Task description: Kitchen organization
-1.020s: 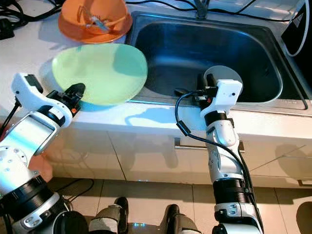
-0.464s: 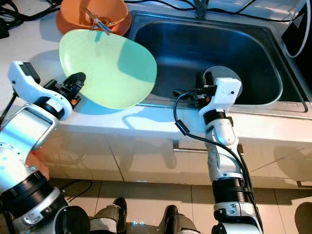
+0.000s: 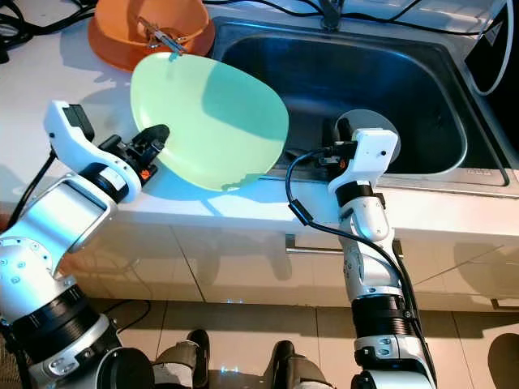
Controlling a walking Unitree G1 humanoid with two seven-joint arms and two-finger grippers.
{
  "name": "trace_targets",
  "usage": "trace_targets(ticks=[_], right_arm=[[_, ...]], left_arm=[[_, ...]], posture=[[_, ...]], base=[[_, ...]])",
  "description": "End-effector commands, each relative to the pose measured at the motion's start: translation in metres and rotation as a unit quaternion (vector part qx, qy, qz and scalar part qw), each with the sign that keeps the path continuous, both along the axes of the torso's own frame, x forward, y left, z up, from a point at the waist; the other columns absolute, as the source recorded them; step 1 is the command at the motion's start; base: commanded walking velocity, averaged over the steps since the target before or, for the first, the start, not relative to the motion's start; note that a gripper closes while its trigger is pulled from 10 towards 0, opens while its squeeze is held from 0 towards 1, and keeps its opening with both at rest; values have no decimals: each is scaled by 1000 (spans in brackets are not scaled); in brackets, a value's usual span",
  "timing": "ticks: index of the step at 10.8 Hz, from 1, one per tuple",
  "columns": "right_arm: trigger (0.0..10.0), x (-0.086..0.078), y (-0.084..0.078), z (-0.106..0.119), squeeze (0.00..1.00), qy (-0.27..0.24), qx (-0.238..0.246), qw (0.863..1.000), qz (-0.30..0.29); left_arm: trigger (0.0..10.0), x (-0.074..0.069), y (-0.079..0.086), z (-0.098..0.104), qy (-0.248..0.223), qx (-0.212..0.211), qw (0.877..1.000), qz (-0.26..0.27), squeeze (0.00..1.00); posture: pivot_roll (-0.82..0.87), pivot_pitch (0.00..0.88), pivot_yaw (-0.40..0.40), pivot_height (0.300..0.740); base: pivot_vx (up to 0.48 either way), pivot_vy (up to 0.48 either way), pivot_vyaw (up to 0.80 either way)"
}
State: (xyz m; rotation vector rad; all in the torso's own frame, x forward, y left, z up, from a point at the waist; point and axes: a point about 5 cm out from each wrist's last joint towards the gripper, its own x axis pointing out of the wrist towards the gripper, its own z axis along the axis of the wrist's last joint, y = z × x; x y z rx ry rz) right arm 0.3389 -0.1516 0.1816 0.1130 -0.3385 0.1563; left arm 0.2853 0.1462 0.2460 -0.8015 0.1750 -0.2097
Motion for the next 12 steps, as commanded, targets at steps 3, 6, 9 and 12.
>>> trace_targets(ticks=[3, 6, 9, 12], right_arm=[[10000, 1, -4, -16, 0, 39, -3, 999, -8], [10000, 2, -5, -14, 0, 36, -3, 999, -10], [10000, 2, -7, -14, 0, 35, -2, 999, -16], [10000, 3, -8, -13, 0, 32, -1, 999, -20]], left_arm=[[10000, 1, -30, -29, 67, -27, 995, -62, 0], [10000, 3, -52, -37, 80, -44, 990, -105, 0], [10000, 12, -69, -26, 39, -2, 989, -141, 0], [10000, 27, -90, -3, -70, 133, 979, -139, 0]], posture=[[217, 237, -59, 740], [206, 229, -56, 740], [206, 224, -56, 740], [200, 218, -53, 740]], base=[[0, 0, 0], [0, 0, 0], [0, 0, 0], [0, 0, 0]])
